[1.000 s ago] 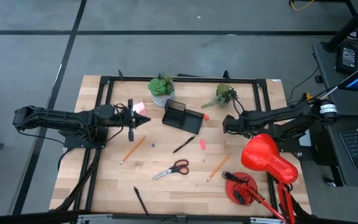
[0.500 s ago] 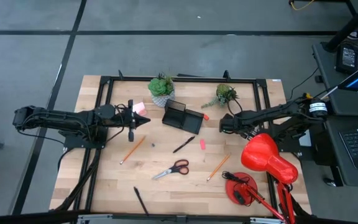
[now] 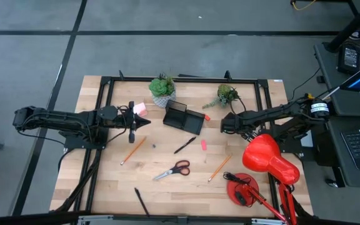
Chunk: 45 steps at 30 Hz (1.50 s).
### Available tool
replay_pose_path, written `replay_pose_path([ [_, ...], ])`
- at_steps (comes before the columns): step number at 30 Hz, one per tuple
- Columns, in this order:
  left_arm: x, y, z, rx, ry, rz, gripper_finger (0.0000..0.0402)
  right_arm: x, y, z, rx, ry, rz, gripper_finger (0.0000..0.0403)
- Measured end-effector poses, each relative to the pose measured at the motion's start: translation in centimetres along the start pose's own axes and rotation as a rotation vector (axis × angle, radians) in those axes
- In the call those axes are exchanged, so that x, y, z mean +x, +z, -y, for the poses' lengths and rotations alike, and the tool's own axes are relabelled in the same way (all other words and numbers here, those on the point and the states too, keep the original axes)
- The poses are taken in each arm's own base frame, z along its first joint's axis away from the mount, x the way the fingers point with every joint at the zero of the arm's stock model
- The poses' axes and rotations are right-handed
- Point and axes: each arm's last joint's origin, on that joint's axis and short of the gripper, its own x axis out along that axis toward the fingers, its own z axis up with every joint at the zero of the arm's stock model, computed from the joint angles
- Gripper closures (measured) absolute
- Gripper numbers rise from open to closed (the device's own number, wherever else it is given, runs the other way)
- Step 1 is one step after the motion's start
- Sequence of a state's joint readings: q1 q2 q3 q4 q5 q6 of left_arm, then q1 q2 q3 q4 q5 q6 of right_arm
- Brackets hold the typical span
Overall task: Pick and place office supplies into organizer
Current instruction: Put the pink binder clip into the black desk organizer
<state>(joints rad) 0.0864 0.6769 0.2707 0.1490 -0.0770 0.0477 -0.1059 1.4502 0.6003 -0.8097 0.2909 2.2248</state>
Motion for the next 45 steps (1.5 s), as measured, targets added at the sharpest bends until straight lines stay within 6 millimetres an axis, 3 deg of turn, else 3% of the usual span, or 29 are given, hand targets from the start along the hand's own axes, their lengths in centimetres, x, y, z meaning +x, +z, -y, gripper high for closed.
replay_pose_path([
  [23, 0.0, 0.01, -0.01, 0.0, 0.0, 0.001, 0.04, 0.23, 0.62, 0.05, 0.003, -0.047, 0.021, 0.0177],
  [36, 0.0, -0.03, 0.0, 0.0, 0.0, -0.003, 0.0399, 0.71, 0.39, 0.07, -0.04, -0.085, 0.027, 0.0255],
  [45, 0.0, -0.03, 0.0, 0.0, 0.0, -0.003, 0.04, 0.75, 0.38, 0.05, -0.074, -0.082, 0.026, 0.0267],
])
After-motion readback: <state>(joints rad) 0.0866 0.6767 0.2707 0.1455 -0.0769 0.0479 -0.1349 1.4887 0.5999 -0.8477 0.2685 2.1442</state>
